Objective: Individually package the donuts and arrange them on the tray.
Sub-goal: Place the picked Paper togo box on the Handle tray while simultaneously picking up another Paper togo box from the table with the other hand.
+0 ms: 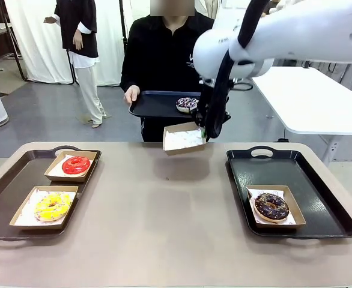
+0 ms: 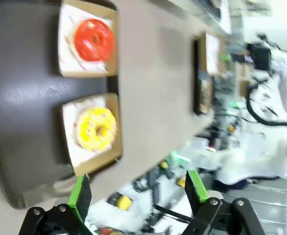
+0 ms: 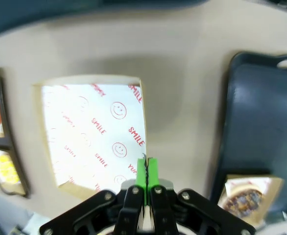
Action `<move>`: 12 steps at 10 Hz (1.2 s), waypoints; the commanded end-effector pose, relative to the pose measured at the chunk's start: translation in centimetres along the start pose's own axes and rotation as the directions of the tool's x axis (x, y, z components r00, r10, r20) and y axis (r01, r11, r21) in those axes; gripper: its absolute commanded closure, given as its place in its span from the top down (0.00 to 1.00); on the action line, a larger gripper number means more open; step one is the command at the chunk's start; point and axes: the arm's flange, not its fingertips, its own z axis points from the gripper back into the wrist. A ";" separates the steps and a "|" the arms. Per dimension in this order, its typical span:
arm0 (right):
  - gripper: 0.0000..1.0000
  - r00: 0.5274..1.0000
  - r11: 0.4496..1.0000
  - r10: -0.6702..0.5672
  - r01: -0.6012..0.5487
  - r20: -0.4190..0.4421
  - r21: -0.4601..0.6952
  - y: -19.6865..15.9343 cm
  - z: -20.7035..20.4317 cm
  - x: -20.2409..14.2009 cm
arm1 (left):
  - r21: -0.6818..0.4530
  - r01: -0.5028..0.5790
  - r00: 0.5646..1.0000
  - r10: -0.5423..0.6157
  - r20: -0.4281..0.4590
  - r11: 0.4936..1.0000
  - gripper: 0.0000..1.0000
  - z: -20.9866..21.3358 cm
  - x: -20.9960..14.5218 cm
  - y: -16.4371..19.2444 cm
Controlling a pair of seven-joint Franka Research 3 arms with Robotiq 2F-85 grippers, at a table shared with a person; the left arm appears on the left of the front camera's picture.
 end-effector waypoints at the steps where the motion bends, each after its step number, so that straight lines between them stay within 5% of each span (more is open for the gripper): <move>1: 0.00 0.998 0.998 -0.056 0.056 -0.013 -0.037 1.5 1.6 1.8 | -0.225 -0.088 0.996 0.086 -0.018 0.970 1.00 1.6 -0.1 4.1; 5: 0.00 0.993 0.993 -0.114 0.114 -0.011 -0.041 1.7 3.4 3.0 | -0.462 -0.197 0.978 0.208 -0.028 0.865 1.00 3.7 -1.6 11.2; 8: 0.00 0.992 0.992 -0.117 0.116 -0.038 -0.041 1.5 2.5 3.3 | -0.423 -0.260 0.952 0.303 0.036 0.868 1.00 2.7 -1.0 10.3; 12: 0.00 0.995 0.995 -0.097 0.097 -0.018 -0.013 1.2 3.0 2.7 | -0.460 -0.220 0.971 0.240 -0.015 0.860 1.00 2.9 -2.4 12.4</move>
